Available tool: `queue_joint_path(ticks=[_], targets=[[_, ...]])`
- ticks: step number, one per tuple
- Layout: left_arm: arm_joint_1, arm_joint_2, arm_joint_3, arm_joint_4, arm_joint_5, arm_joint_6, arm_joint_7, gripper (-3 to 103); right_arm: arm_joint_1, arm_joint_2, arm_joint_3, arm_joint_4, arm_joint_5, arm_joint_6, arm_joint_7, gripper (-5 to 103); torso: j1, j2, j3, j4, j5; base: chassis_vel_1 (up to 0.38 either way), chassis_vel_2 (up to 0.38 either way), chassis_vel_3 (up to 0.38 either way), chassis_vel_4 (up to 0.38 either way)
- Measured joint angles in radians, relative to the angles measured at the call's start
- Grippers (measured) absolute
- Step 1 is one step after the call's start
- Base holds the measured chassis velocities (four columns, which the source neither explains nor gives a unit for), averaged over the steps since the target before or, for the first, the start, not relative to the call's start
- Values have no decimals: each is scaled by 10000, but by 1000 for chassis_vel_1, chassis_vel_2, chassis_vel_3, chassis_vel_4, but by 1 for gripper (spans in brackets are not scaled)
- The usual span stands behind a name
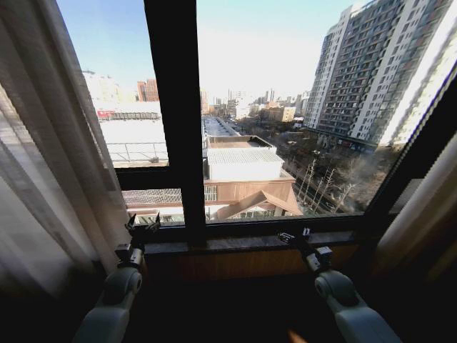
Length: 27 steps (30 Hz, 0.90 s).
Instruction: Open the curtains by pulling them apart, changing their state from closed to fully open.
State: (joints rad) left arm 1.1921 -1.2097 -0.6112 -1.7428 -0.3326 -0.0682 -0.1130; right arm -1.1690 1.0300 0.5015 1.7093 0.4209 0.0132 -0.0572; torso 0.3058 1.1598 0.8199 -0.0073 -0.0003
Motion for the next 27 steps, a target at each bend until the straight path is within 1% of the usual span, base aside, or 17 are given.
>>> queue_joint_path(ticks=[2, 4, 7, 10, 19, 25, 27], targets=[[441, -90, -346, -194, 121, -3, -205, 100, 0, -1, 0, 0, 0, 0, 0, 100, -1, 1, 0, 0, 1, 0, 0, 0, 0], [637, -135, -620, -283, 162, 36, -479, 100, 0, 0, 0, 0, 0, 0, -1, 100, -2, 1, -1, -3, 3, 0, 0, 0, 0], [704, -113, -835, -287, 165, 99, -575, 100, 0, 0, 0, 0, 0, 0, -1, 100, -2, 1, -1, -4, 3, 0, 0, 0, 0], [717, -34, -987, -255, 163, 102, -571, 100, 0, 0, 0, 0, 0, 0, 0, 100, -1, 1, -1, -3, 3, 0, 0, 0, 0], [581, -8, -1022, -235, 162, 133, -505, 100, 0, 0, 0, 0, 0, 0, 0, 100, -2, 1, -1, -5, 2, 0, 0, 0, 0], [547, 31, -1150, -82, 153, 137, -526, 100, 0, 0, 0, 0, 0, 0, 0, 100, -4, 2, -2, -5, 2, -44, 84, 38, -113], [562, 78, -1261, 0, 140, 137, -619, 100, 0, 0, 0, 0, 0, 0, 0, 100, -1, 1, -1, -3, 2, -70, 123, 65, -138]])
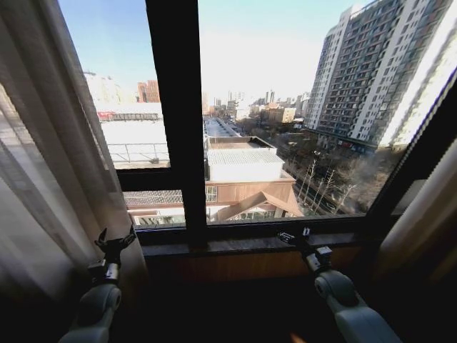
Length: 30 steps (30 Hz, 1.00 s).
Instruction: Open the curtains by pulling them apart, changing their state from closed to fully open.
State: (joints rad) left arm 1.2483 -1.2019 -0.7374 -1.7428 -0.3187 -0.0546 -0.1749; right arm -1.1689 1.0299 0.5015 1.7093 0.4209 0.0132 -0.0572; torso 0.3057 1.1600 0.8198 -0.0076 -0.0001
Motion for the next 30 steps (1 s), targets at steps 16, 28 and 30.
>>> queue_joint_path(ticks=[16, 28, 30], targets=[[-2080, 1642, 1087, 2685, -1946, -722, 1317, 100, 0, 0, 0, 0, 0, 0, 0, 100, -2, 1, 0, -7, 0, -16, 30, 17, -30], [-2975, 2240, 1202, 4237, -2063, -1070, 1842, 100, 1, 0, 0, 0, 0, 0, 0, 100, 0, 0, 1, 0, 2, 0, 0, 0, 0], [-3165, 2289, 1278, 4441, -2143, -1104, 1976, 100, 1, 0, 0, 0, 0, 0, 0, 100, 0, 0, 1, 3, 2, 0, 0, 0, 0]])
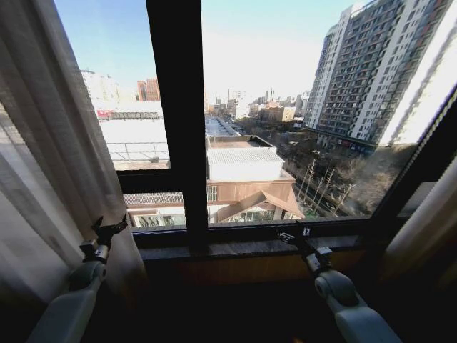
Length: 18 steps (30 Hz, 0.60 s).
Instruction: Open the curtains by pulling them apart, changing their state from closed to fully open.
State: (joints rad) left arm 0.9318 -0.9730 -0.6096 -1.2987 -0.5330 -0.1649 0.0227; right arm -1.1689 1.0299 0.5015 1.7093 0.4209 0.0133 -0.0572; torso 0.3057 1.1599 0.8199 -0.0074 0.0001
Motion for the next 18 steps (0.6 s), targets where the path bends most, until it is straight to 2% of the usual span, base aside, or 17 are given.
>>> queue_joint_path(ticks=[7, 8, 11, 12, 14, 17, 18], targets=[[-560, -347, 470, 514, -3, -220, 698, 100, 0, 0, 0, 0, 0, 0, 0, 100, 0, 0, 0, -5, -1, 0, 0, 0, 0], [-608, -398, 512, 581, 33, -232, 751, 103, 0, 0, 0, 0, 0, 0, 0, 100, 0, 0, 0, -6, -1, 0, 0, 0, 0], [-742, -490, 560, 783, 137, -292, 897, 101, -1, 0, 0, 0, 0, 0, 0, 100, 0, 0, 0, -6, -1, 0, 0, 0, 0], [-839, -525, 562, 951, 238, -348, 957, 92, 0, 0, 0, 0, 0, 0, 0, 100, 0, 0, 0, -5, -1, 0, 0, 0, 0], [-889, -539, 562, 1042, 289, -374, 976, 92, 0, 0, 0, 0, 0, 0, 0, 100, 1, 0, 0, -4, -2, 0, 0, 0, 0], [-1052, -534, 561, 1354, 371, -535, 1129, 76, 0, 0, 0, 0, 0, 0, 0, 100, 0, 0, 0, -4, -1, 0, 0, 0, 0], [-1052, -534, 561, 1354, 371, -535, 1129, 76, 0, 0, 0, 0, 0, 0, 0, 100, 0, 0, 0, -4, -1, 0, 0, 0, 0]])
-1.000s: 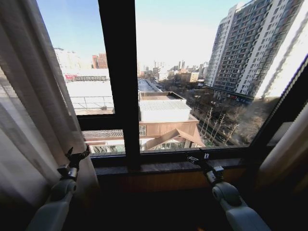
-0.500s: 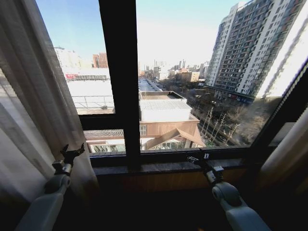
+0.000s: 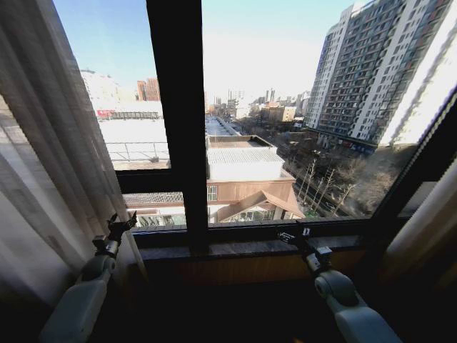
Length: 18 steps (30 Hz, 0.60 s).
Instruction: Open the curtains by pulling them apart, changing their state from closed to fully open.
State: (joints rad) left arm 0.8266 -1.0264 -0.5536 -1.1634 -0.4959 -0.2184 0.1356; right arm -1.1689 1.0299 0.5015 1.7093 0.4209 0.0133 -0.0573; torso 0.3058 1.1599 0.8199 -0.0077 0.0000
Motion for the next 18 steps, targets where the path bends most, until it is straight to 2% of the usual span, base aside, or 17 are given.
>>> queue_joint_path(ticks=[1, 2, 5, 8, 9, 12, 14, 17, 18], targets=[[-24, 3, 0, 43, 3, -22, 28, 76, 0, 0, 0, 0, 0, 0, 0, 100, 0, 0, 0, 0, 0, 0, 0, 0, 0], [-47, 0, -2, 86, 4, -61, 50, 64, 0, 0, 0, 0, 0, 0, 0, 100, 0, 0, 0, 0, 1, 0, 0, 0, 0], [-53, -22, -4, 94, 3, -83, 69, 59, 0, 0, 0, 0, 0, 0, 0, 100, 0, 0, -1, 0, 0, 0, 0, 0, 0], [-52, -75, -20, 94, 3, -103, 90, 43, 0, 0, 0, 0, 0, 0, 0, 100, 0, -1, -1, 0, 0, 0, 0, 0, 0], [-52, -75, -20, 94, 3, -103, 90, 43, 0, 0, 0, 0, 0, 0, 0, 100, 0, -1, -1, 0, 0, 0, 0, 0, 0], [-33, -103, -55, 73, 3, -104, 97, 26, 0, 0, 0, 0, 0, 0, 0, 100, 0, 0, -1, 0, 0, 0, 0, 0, 0], [-26, -107, -65, 70, 2, -104, 97, 26, 0, 0, 0, 0, 0, 0, 0, 100, 0, 0, -1, -1, 0, 0, 0, 0, 0], [47, -115, -155, 47, 5, -104, 79, 11, 0, 0, 0, 1, 0, 0, 0, 100, 0, 0, -1, -1, 0, 0, 0, 0, 0], [84, -115, -187, 29, 4, -104, 72, 11, 0, 0, 0, 0, 0, 0, 1, 100, 0, 0, -1, 0, 0, 0, 0, 0, 0]])
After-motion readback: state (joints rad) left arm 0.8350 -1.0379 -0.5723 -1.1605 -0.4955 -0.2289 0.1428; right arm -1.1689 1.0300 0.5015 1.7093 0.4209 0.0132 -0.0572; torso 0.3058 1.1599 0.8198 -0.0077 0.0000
